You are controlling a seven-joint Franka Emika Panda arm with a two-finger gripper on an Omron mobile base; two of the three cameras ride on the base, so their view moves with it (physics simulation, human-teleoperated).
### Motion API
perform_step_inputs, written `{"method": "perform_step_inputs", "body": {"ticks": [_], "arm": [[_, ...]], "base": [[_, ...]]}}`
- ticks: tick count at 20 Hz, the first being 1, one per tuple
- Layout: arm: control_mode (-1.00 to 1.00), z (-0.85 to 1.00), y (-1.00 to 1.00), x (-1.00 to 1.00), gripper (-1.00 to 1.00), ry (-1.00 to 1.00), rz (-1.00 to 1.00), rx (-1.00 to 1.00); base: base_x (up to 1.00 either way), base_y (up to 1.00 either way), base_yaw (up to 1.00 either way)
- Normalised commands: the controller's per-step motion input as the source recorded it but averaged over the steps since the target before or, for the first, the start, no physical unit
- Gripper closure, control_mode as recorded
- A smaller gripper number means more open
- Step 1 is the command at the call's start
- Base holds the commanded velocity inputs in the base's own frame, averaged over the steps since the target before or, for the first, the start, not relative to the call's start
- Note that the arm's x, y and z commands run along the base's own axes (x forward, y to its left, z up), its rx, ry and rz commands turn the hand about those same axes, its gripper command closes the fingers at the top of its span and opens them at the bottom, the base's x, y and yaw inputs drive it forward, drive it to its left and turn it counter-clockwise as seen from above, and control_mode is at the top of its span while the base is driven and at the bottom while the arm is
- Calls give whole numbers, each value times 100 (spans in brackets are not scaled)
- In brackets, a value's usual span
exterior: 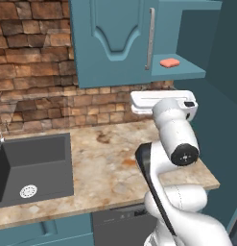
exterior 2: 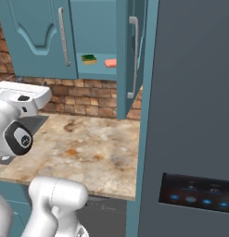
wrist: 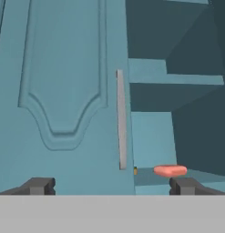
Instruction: Pick up the sponge and bar soap from the sink, and place them back in the cabinet, and close the cabinet doors.
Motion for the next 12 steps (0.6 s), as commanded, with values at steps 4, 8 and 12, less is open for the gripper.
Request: {"method": "perform_step_inputs", "body": {"ticks": [4, 8, 12], "arm": [[-100, 0, -45, -66, -100, 0, 0, 0], [-100, 0, -46, -66, -100, 0, 0, 0], [-100, 0, -50, -61, -100, 0, 0, 0]], "base": [[0, 0, 0], [0, 0, 0], [0, 0, 0]]}}
